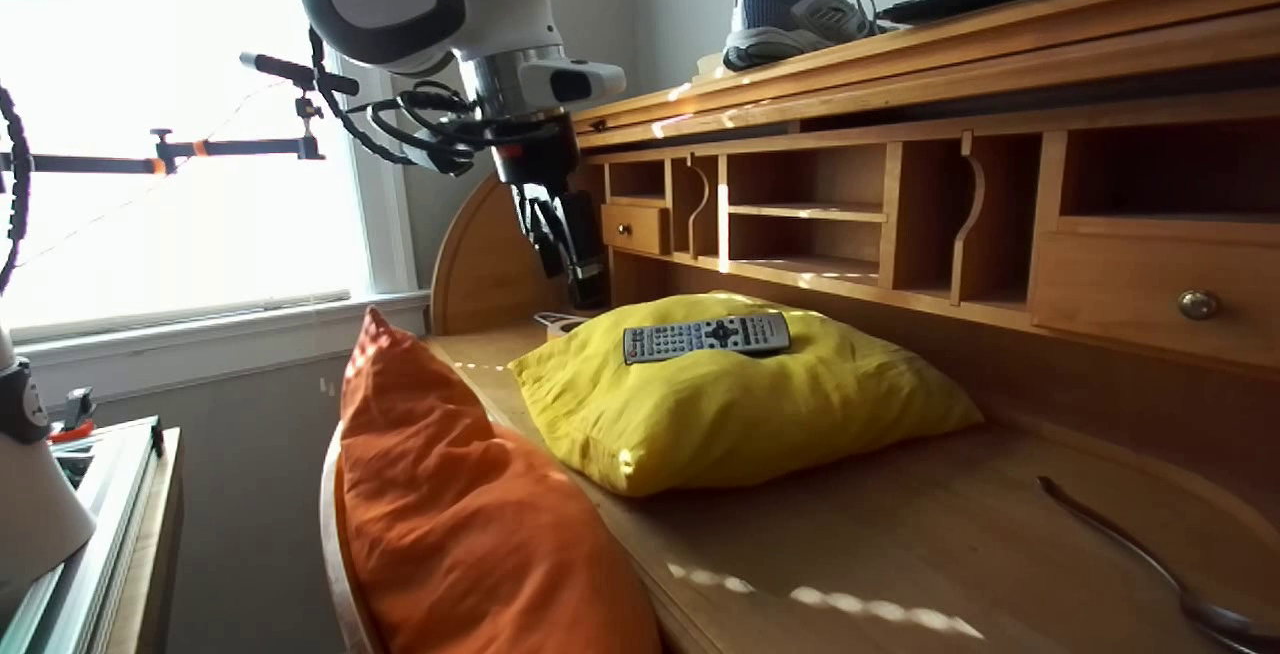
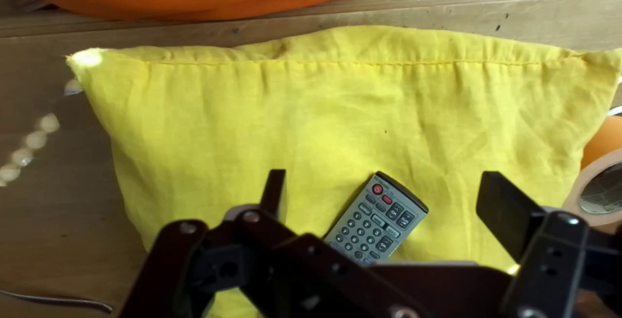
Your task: Take the remote controller off of the yellow pillow and put it into the shelf
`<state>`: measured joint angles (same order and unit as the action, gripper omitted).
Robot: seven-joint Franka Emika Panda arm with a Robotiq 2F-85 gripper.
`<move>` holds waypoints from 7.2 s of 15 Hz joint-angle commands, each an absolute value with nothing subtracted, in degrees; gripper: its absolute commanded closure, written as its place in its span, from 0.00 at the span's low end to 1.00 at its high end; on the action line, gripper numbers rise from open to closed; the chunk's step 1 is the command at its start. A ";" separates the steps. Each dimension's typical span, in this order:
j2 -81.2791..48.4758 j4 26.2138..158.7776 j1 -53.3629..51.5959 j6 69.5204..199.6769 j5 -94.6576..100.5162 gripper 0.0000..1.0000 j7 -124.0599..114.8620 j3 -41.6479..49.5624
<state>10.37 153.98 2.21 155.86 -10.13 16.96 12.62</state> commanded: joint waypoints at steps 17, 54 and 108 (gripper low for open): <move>-10.44 140.46 -2.25 166.44 -57.86 0.00 48.09 10.07; -18.97 129.68 -0.38 168.89 -78.32 0.96 64.65 4.68; -17.63 144.41 -29.11 189.71 -58.84 0.96 72.15 29.86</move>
